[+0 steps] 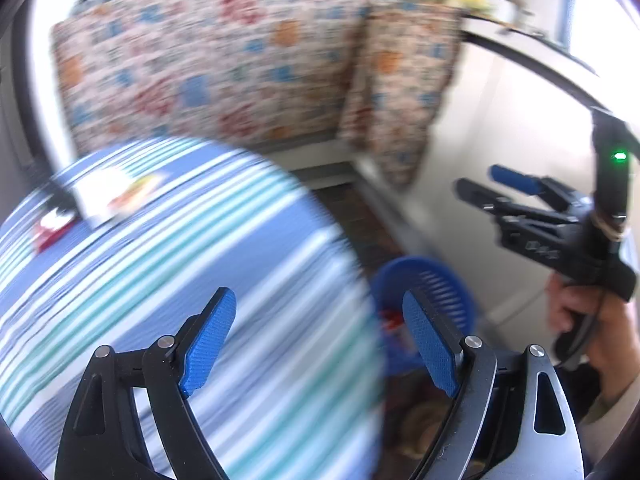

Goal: Collect trash
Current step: 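Move both tools back over the table toward the cola can and mesh sleeve, then grasp the crushed red cola can with the left tool while the right tool grasps the yellow snack wrapper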

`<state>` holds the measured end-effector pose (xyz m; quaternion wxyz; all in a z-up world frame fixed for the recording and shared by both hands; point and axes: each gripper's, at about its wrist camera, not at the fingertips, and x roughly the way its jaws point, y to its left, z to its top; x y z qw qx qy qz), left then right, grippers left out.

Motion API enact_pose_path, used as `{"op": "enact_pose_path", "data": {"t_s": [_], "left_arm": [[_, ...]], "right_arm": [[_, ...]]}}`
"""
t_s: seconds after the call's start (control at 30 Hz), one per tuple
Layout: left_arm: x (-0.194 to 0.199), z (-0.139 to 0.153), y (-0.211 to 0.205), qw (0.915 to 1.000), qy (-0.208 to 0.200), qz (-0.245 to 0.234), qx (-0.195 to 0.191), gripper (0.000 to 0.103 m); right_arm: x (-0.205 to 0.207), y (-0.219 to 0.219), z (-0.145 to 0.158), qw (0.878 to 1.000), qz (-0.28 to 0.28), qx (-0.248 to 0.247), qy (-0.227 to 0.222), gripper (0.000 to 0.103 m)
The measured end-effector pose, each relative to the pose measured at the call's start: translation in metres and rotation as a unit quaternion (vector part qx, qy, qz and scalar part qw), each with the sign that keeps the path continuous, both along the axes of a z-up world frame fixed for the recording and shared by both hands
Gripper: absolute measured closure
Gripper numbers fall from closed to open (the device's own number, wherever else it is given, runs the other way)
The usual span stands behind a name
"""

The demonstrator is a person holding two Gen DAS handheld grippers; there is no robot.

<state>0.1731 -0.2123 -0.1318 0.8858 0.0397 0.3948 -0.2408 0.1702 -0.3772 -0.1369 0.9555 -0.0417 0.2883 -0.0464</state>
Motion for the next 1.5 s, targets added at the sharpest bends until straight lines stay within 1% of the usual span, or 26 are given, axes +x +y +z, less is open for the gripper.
{"op": "enact_pose_path", "data": {"t_s": [0.07,0.17,0.27,0.37,0.43,0.57,0.63,0.73,0.77,0.8,0.87,0.93,1.1,1.2,1.4,1.5], "left_arm": [[0.007,-0.01,0.039,0.9991,0.008,0.039,0.014,0.016],[0.014,-0.022,0.09,0.9954,0.009,0.092,0.024,0.016],[0.027,-0.036,0.136,0.991,0.018,0.129,0.03,0.016],[0.04,-0.048,0.167,0.9878,0.024,0.148,0.04,0.016],[0.05,-0.056,0.182,0.9866,0.03,0.153,0.049,0.016],[0.068,-0.07,0.207,0.9855,0.046,0.152,0.059,0.016],[0.073,-0.072,0.214,0.985,0.044,0.151,0.07,0.016],[0.084,-0.074,0.223,0.9861,0.043,0.142,0.074,0.016],[0.088,-0.074,0.224,0.987,0.041,0.136,0.075,0.015],[0.091,-0.074,0.226,0.9876,0.04,0.13,0.078,0.012],[0.102,-0.077,0.23,0.9895,0.04,0.113,0.081,0.004],[0.115,-0.078,0.233,0.9911,0.044,0.092,0.086,0.0],[0.146,-0.077,0.24,0.995,0.041,0.025,0.087,0.0],[0.168,-0.077,0.245,0.9954,0.036,-0.013,0.088,0.0],[0.216,-0.077,0.253,0.9935,0.028,-0.065,0.089,0.0],[0.231,-0.078,0.249,0.9893,0.024,-0.112,0.09,0.0]], "right_arm": [[0.01,0.034,-0.008,0.999,0.033,-0.002,0.01,0.032],[0.023,0.088,-0.023,0.996,0.084,0.0,0.031,0.032],[0.033,0.136,-0.039,0.99,0.133,-0.003,0.051,0.032],[0.041,0.183,-0.058,0.982,0.174,-0.026,0.071,0.032],[0.049,0.204,-0.07,0.977,0.191,-0.034,0.091,0.032],[0.059,0.227,-0.084,0.972,0.203,-0.039,0.114,0.032],[0.063,0.232,-0.085,0.972,0.203,-0.034,0.116,0.032],[0.068,0.237,-0.086,0.972,0.202,-0.03,0.119,0.032],[0.069,0.235,-0.086,0.971,0.203,-0.028,0.12,0.031],[0.07,0.234,-0.086,0.971,0.203,-0.027,0.121,0.031],[0.071,0.234,-0.087,0.971,0.203,-0.025,0.121,0.03],[0.071,0.233,-0.087,0.971,0.203,-0.022,0.122,0.03],[0.074,0.228,-0.088,0.971,0.202,-0.001,0.127,0.03],[0.076,0.226,-0.089,0.972,0.198,0.006,0.129,0.027],[0.076,0.225,-0.09,0.972,0.198,0.009,0.126,0.026],[0.076,0.225,-0.09,0.972,0.199,0.01,0.126,0.026]]}}
